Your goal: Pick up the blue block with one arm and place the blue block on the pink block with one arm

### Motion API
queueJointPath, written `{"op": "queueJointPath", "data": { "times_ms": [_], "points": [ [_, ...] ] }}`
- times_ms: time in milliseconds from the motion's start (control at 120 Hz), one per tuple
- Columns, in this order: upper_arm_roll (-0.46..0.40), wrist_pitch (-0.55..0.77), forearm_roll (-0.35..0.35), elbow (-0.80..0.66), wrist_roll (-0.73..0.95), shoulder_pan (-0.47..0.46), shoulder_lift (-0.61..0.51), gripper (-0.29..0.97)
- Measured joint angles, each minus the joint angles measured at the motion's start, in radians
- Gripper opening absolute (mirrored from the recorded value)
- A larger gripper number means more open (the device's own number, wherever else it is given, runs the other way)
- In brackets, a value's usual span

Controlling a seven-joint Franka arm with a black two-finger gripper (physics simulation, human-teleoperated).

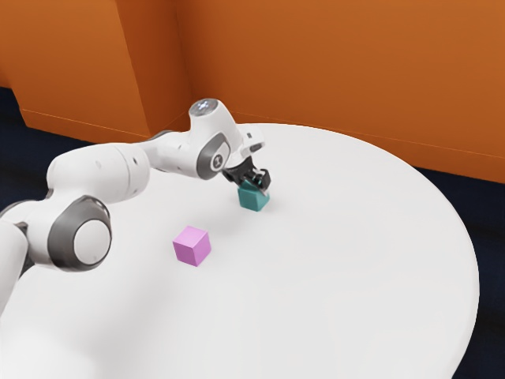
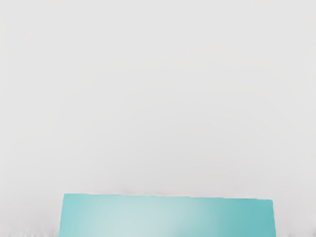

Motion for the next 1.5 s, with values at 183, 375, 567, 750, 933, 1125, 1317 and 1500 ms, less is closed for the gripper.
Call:
{"op": "queueJointPath", "data": {
  "times_ms": [183,375,567,750,933,1125,1317,1500],
  "points": [
    [0.037,-0.006,-0.003,-0.188,-0.001,0.004,-0.178,0.30],
    [0.110,-0.005,-0.032,-0.415,-0.001,-0.035,-0.341,0.31],
    [0.238,-0.001,-0.110,-0.625,0.012,-0.139,-0.506,0.31],
    [0.303,0.001,-0.132,-0.821,0.032,-0.180,-0.674,0.32],
    [0.324,0.001,-0.132,-0.931,0.060,-0.182,-0.730,0.32],
    [0.327,0.001,-0.131,-0.959,0.082,-0.189,-0.733,0.32],
    [0.327,0.001,-0.131,-0.977,0.097,-0.198,-0.734,0.34],
    [0.327,-0.001,-0.131,-0.981,0.118,-0.208,-0.732,0.50]
  ]
}}
